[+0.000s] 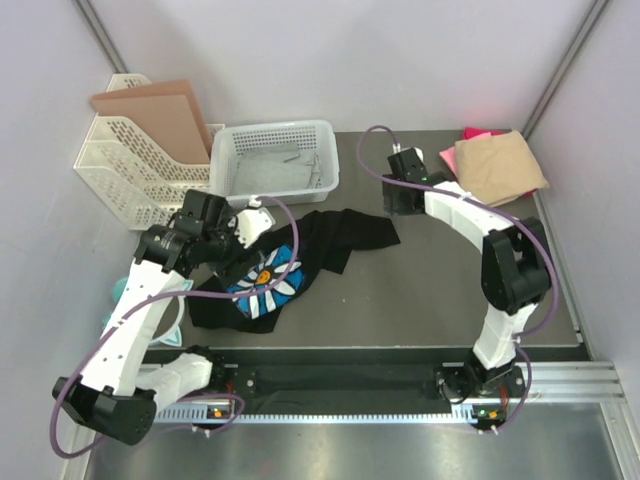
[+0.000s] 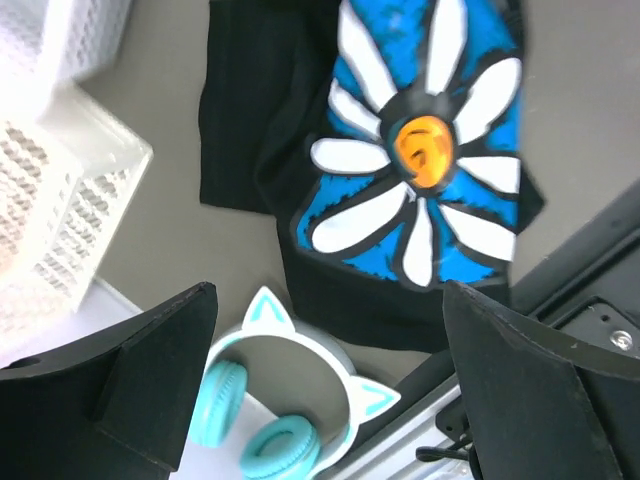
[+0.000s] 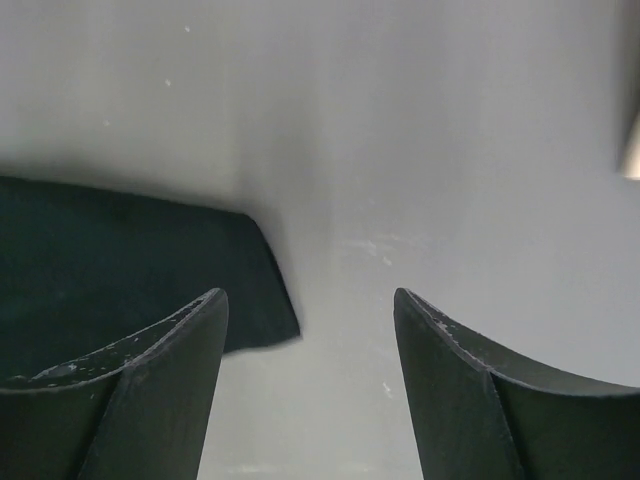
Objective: Fold and stack the t-shirts
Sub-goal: Flatten out the tshirt
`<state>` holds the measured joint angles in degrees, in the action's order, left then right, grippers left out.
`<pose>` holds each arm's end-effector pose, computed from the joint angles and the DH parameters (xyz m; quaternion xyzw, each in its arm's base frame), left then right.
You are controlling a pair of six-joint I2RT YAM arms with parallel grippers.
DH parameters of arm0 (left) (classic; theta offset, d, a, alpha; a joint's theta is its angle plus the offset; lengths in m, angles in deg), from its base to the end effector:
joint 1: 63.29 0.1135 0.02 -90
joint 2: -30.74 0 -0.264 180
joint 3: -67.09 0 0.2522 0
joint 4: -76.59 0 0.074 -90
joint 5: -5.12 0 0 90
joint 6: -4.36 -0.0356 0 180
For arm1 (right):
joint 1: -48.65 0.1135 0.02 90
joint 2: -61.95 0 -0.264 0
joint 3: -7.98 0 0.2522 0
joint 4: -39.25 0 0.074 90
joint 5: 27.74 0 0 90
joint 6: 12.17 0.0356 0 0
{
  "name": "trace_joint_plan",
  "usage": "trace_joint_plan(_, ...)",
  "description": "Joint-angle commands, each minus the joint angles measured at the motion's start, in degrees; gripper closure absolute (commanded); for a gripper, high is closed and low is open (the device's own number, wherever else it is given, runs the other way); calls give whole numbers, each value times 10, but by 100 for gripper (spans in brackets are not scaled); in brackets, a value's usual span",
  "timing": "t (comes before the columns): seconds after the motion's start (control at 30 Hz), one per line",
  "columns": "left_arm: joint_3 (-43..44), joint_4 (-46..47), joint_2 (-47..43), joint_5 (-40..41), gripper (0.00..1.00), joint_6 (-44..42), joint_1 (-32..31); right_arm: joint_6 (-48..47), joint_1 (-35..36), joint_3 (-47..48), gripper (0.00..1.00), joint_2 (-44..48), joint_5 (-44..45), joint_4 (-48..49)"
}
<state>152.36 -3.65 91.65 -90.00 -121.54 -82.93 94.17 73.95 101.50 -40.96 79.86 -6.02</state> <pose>0.1711 -0.0644 0.3576 0.4566 0.8389 -0.0008 0.2962 0.3574 0.1570 0.2416 -0.0273 0.9424 -0.0296 0.3322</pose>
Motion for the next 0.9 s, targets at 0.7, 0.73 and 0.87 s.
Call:
trace_joint_plan(0.7, -43, 167, 251, -81, 1, 55, 251, 39, -5, -50, 51, -71, -128, 93)
trace_joint_plan(0.73, -41, 168, 258, -82, 1, 55, 250, 41, -5, -50, 54, -74, -130, 93)
trace_joint_plan(0.87, -44, 174, 293, -71, 1, 58, 252, 48, -4, -63, 63, -84, -142, 103)
